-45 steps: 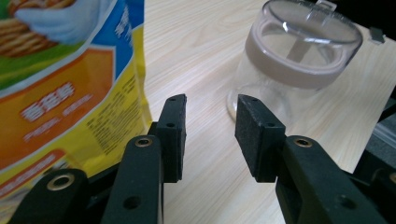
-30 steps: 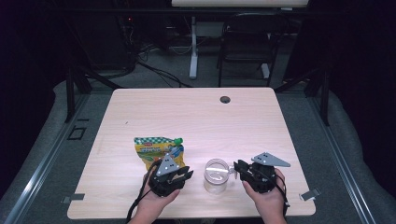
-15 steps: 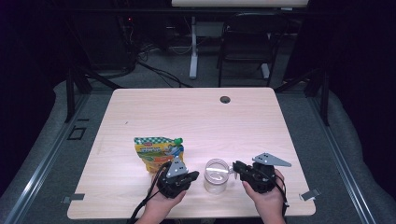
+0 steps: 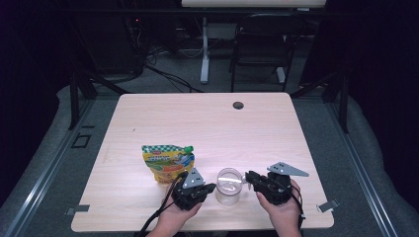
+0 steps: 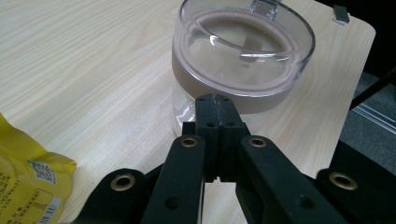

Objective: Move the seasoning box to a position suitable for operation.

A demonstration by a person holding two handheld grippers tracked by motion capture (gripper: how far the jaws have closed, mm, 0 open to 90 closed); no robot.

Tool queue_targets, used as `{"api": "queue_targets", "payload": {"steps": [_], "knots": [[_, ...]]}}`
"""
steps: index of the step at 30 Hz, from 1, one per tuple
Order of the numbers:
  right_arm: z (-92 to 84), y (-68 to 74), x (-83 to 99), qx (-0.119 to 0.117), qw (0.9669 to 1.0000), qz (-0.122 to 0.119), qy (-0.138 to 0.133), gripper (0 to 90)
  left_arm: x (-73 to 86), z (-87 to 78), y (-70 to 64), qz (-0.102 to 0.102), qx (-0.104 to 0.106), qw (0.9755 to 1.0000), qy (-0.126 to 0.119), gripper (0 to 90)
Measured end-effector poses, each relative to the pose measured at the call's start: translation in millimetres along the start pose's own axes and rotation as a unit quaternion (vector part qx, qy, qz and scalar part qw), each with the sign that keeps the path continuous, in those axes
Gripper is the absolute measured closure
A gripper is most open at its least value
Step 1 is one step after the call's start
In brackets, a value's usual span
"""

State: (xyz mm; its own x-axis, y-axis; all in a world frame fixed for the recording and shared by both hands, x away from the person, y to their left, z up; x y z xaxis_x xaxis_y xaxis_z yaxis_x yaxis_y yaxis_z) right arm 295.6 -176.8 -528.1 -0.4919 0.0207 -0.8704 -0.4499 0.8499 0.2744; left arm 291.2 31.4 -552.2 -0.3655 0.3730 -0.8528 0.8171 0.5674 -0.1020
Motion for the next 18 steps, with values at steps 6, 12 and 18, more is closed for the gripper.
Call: {"api": "queue_targets", "payload": {"steps": [6,12,18], "knots": [[0.0,0.1,0.3,0.0,1.0,0.001,0.0,78.9,-0.1,0.3,0.2,0.0,-0.002,1.0,0.0,90.0],[0.1,0.4,0.6,-0.001,1.0,0.001,-0.001,78.6,-1.4,-0.9,0.2,-0.003,0.002,1.0,-0.002,90.0],[-0.2,0.1,0.7,0.0,1.0,0.001,0.0,78.4,-3.2,-2.4,-0.2,-0.004,0.003,1.0,-0.004,90.0]]}}
Point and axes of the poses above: each handheld gripper's, and its own axes: z roughly forward along the jaws, x roughly out of its underside, y roughly to its left, the point moved 5 cm from there along z, roughly forward along the jaws, and after that the axes turned 7 degrees about -y, right-handed, at the moved point
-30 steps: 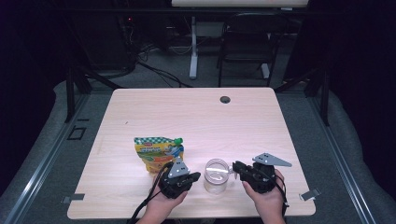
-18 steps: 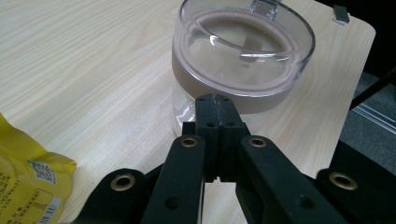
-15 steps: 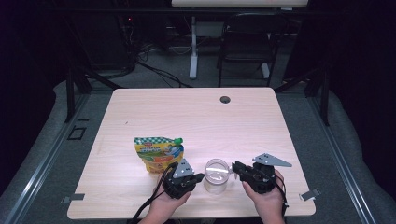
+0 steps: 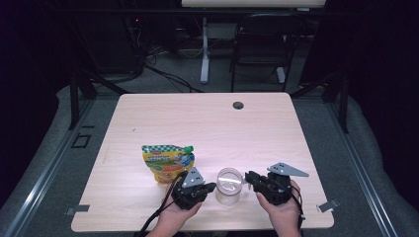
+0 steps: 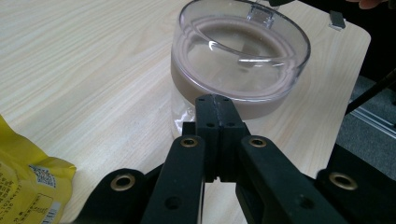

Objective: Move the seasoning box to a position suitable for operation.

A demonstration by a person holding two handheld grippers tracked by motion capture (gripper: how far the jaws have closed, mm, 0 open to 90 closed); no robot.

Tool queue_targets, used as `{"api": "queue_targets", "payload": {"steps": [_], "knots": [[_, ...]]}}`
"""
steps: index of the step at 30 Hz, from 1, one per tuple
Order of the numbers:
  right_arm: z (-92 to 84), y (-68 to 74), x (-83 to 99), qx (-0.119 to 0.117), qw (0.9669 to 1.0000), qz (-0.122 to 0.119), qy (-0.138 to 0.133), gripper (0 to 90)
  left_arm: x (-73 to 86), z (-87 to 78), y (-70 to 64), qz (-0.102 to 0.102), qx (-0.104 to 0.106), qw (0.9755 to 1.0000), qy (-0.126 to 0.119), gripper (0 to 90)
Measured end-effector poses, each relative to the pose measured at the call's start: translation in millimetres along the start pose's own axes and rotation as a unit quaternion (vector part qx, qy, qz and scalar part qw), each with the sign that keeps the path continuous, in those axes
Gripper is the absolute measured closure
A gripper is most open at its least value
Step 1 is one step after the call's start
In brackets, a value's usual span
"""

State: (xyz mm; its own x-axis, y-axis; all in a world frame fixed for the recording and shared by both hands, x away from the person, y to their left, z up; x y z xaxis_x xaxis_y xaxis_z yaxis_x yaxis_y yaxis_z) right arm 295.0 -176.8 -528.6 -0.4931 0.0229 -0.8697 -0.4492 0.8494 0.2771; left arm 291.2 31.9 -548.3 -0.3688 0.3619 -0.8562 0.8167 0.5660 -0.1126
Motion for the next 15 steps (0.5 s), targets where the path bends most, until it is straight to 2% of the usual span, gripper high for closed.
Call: {"api": "queue_targets", "payload": {"steps": [15], "knots": [[-0.2,-1.7,0.7,-0.003,1.0,0.008,-0.004,77.8,-5.9,-3.6,0.0,0.0,0.0,0.9999,-0.011,90.0]]}}
Point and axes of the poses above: each handheld gripper's, and its own axes: z roughly forward along the jaws, x roughly out of its underside, y roughly to its left, the point moved 5 cm from there along z, roughly forward along the jaws, and after that the axes turned 7 degrees about -y, right-handed, at the moved point
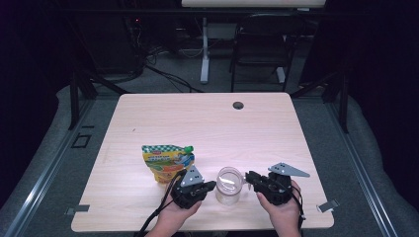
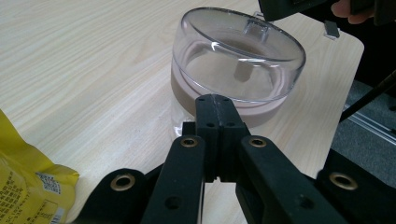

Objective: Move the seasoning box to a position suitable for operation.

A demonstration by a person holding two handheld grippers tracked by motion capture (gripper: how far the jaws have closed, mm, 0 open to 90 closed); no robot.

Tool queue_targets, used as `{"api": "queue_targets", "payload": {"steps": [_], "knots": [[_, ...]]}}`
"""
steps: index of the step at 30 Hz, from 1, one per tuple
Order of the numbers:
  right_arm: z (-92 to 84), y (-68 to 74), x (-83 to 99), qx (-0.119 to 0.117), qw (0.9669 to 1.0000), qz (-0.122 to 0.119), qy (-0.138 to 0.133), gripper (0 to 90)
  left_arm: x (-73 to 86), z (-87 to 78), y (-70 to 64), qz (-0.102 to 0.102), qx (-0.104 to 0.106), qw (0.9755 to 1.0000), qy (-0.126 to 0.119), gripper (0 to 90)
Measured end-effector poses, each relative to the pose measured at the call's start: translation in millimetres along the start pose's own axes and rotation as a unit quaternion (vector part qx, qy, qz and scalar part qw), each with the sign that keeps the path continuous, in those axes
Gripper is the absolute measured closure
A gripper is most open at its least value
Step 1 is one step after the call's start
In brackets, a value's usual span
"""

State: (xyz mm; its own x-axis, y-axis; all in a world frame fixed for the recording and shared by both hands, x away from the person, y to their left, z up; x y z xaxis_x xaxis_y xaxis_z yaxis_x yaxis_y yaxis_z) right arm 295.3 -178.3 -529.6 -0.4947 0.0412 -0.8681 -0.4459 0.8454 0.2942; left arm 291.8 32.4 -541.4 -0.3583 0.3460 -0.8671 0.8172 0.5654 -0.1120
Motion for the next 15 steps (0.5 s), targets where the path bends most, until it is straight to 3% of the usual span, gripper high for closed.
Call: {"api": "queue_targets", "payload": {"steps": [15], "knots": [[0.1,0.3,0.7,-0.005,1.0,0.003,-0.003,79.1,7.3,3.5,-0.1,0.001,0.001,0.9999,0.011,90.0]]}}
Point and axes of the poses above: each handheld gripper's, and its own axes: z roughly forward along the jaws, x roughly out of its underside, y roughly to its left, the point moved 5 cm from there along z, roughly forward along the jaws, and after that the axes turned 7 degrees about -y, right-handed, at the moved point
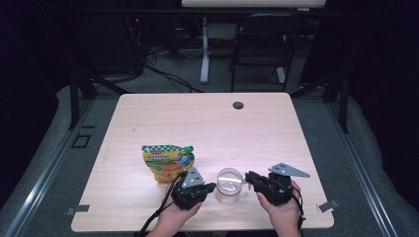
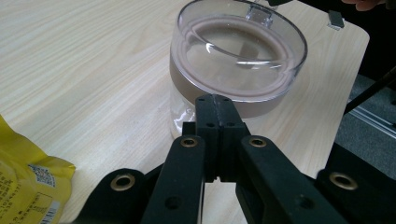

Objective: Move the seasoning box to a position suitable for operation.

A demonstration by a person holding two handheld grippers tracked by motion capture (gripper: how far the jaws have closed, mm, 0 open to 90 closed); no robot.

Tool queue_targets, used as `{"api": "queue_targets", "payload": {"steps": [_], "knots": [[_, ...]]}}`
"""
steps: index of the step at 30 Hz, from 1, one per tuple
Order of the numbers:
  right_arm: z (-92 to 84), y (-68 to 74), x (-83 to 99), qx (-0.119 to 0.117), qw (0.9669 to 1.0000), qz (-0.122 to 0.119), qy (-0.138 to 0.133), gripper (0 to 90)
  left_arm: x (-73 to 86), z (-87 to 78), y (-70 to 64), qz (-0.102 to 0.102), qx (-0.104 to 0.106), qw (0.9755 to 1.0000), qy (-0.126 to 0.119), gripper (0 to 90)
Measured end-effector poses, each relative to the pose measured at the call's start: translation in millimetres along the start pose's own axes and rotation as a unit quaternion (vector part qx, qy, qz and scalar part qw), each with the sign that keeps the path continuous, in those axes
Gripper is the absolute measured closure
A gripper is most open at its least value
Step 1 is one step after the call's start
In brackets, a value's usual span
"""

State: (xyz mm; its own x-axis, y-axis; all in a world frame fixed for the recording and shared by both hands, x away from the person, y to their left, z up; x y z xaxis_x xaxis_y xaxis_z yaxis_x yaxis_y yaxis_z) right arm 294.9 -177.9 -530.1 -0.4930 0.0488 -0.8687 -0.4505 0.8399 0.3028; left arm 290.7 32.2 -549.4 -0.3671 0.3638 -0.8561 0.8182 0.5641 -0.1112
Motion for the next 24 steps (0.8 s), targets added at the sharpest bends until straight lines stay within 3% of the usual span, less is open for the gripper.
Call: {"api": "queue_targets", "payload": {"steps": [7,24], "knots": [[-0.3,-0.7,0.4,0.0,1.0,0.003,0.001,79.4,2.7,2.2,-0.3,0.001,-0.001,1.0,0.004,90.0],[-0.3,-5.2,2.1,-0.015,0.9984,0.055,-0.003,81.0,-0.2,0.1,-1.9,0.007,-0.001,1.0,0.002,90.0]]}}
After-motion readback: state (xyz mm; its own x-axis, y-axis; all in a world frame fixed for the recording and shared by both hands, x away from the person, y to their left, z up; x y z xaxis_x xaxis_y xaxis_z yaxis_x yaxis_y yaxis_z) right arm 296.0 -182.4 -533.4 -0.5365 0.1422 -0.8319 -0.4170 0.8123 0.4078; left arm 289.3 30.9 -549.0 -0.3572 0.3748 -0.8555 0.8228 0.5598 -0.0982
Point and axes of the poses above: each handheld gripper's, and its own axes: z roughly forward along the jaws, x roughly out of its underside, y roughly to its left, the point moved 5 cm from there along z, roughly forward along the jaws, and after that the axes turned 7 degrees about -y, right-handed, at the moved point
